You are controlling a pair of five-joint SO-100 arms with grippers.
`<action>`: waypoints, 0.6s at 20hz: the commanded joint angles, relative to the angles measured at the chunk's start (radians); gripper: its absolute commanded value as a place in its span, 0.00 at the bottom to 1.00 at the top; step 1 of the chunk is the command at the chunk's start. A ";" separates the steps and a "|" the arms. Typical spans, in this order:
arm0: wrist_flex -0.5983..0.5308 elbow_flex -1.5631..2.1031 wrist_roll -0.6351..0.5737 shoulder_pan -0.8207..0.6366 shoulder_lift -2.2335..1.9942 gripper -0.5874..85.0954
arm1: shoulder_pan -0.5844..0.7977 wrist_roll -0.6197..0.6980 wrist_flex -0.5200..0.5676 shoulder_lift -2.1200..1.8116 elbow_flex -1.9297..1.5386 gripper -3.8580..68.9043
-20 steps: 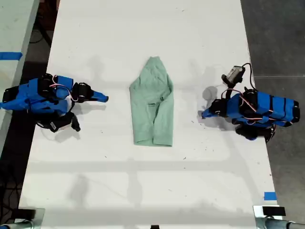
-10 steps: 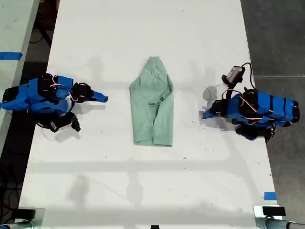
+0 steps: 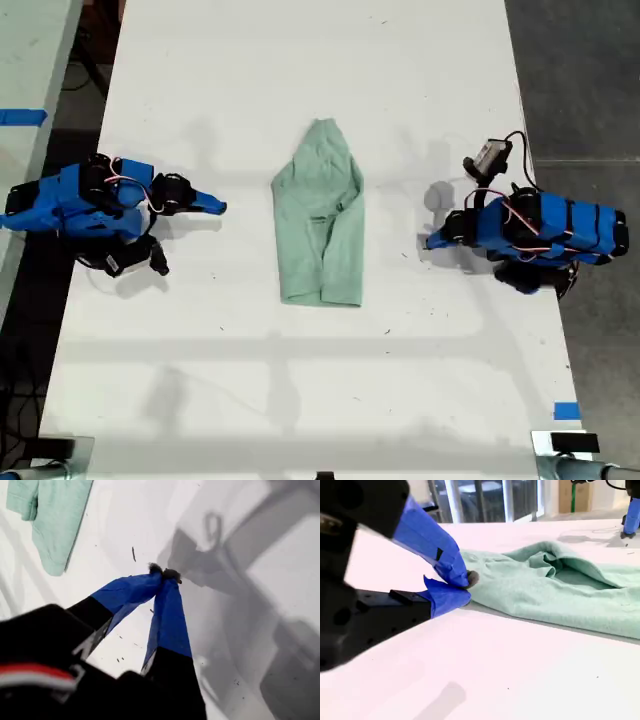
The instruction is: Fold t shirt
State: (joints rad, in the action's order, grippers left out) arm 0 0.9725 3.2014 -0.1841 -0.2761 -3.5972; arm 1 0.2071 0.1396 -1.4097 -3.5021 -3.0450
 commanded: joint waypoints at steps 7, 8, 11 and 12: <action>-0.009 -0.005 0.015 0.009 -0.009 0.01 | 0.006 -0.023 0.002 -0.006 -0.003 0.07; -0.009 -0.003 0.018 0.009 -0.009 0.01 | 0.006 -0.025 0.002 -0.006 0.002 0.07; 0.018 -0.061 0.075 0.011 -0.009 0.01 | -0.003 -0.018 -0.018 -0.006 0.121 0.07; 0.021 -0.095 0.098 0.015 -0.009 0.01 | 0.020 -0.012 -0.018 -0.006 0.153 0.07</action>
State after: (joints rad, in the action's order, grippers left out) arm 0 0.9894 3.1615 -0.1365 -0.2761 -3.5972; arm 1 0.2071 0.1212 -1.4143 -3.5036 -2.9851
